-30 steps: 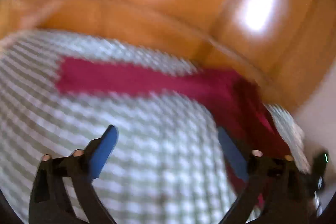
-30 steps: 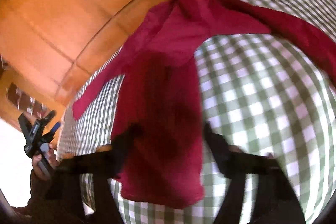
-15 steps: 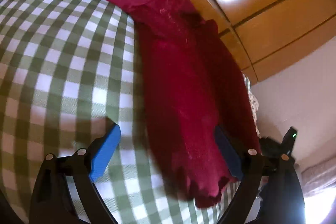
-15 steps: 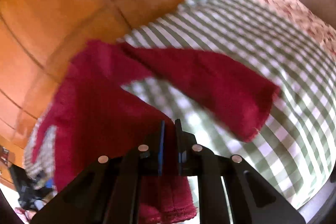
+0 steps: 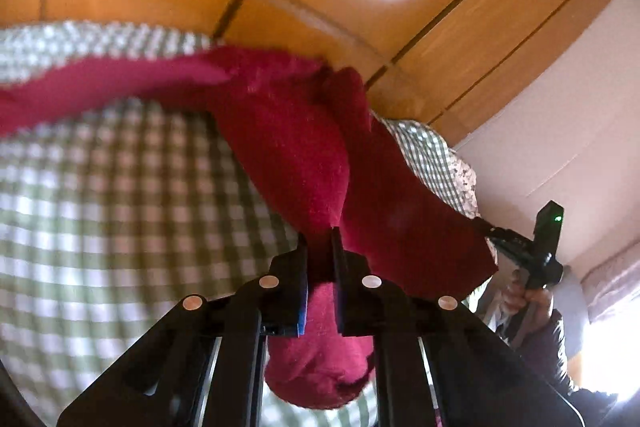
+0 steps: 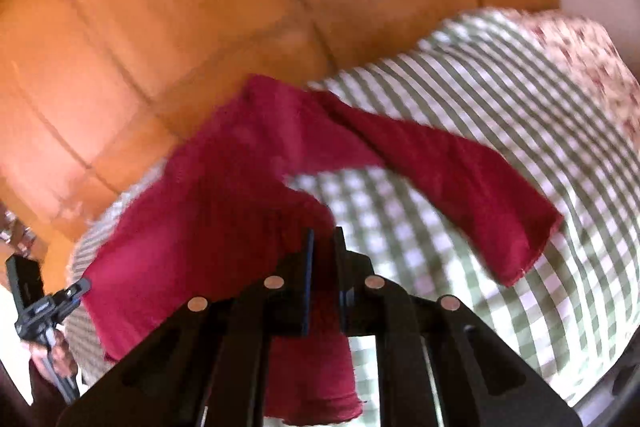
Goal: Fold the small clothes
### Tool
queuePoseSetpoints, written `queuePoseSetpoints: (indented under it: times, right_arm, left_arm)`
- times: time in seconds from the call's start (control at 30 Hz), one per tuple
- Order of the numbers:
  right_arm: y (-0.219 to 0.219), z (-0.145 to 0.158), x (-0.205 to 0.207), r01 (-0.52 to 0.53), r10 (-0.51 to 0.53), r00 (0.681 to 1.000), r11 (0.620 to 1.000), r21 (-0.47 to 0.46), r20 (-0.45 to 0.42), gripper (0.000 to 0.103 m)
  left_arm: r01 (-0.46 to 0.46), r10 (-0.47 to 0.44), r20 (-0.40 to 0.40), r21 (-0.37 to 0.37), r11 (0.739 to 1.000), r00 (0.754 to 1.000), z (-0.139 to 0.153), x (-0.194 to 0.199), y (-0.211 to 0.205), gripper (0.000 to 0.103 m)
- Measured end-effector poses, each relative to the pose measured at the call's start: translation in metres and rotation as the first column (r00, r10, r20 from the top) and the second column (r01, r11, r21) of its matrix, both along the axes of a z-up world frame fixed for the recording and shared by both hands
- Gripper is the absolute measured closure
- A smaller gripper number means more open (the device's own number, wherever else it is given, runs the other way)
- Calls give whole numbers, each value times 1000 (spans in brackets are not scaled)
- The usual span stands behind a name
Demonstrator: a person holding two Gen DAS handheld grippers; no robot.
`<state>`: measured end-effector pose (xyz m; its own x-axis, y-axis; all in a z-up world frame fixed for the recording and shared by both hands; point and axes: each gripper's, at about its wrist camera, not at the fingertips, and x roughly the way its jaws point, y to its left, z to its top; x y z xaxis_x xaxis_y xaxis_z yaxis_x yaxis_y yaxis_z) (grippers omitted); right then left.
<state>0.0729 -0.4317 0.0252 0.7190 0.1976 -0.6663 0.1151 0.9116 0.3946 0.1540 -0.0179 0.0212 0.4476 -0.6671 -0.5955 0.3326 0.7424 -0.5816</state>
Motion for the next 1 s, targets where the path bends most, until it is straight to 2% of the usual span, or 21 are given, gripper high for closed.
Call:
queuePoseSetpoints:
  times: [0.1,0.17,0.27,0.37,0.4,0.47,0.5,0.57,0.63,0.73,0.83,0.93,1.0]
  right_arm:
    - [19,6,-23,-51,51,999,999,6,10,95]
    - [28,-9,-39,-72,71,997,997,-5,-25,95]
    - [42,-49,-54,-98,97,986,995,5,-134,95]
    - [52,-86,-64,-94,77,970,994,-63,-231,95]
    - [52,-93,-66,-82,54,967,991,-104,-249,95]
    - [52,-99,-69,-55,10,963,985,-161,-268,95]
    - [50,-99,-70,-34,-17,964,982,-184,-266,94]
    - [42,-93,-71,-5,-46,969,979,-204,-244,86]
    - [47,-79,-72,14,-51,981,980,-200,-185,62]
    - [72,-63,-63,-39,20,993,984,-173,-113,45]
    - [113,-65,-47,-123,110,990,980,-155,-94,39]
    - [151,-83,-28,-208,188,975,961,-182,-122,39]
    - [165,-101,-24,-234,195,966,940,-250,-172,40]
  left_arm:
    - [4,-4,14,39,999,1000,26,-29,37,95]
    - [2,-1,-9,54,999,1000,25,-49,53,95]
    - [-20,26,-62,106,994,998,-5,-70,65,94]
    - [-72,84,-110,113,991,990,-42,-83,81,92]
    - [-87,99,-135,87,992,986,-52,-88,90,86]
    - [-121,123,-184,22,992,975,-73,-101,105,43]
    - [-134,135,-187,16,991,973,-76,-107,107,40]
    - [-130,126,-205,-6,992,971,-87,-118,110,40]
    - [-123,117,-210,-14,992,971,-97,-124,109,40]
    - [-71,64,-233,-21,997,970,-113,-129,94,40]
    - [-10,0,-240,-43,999,971,-119,-130,76,90]
    - [43,-55,-151,-80,996,987,-94,-141,63,92]
    - [52,-60,-112,-72,996,992,-79,-146,65,93]
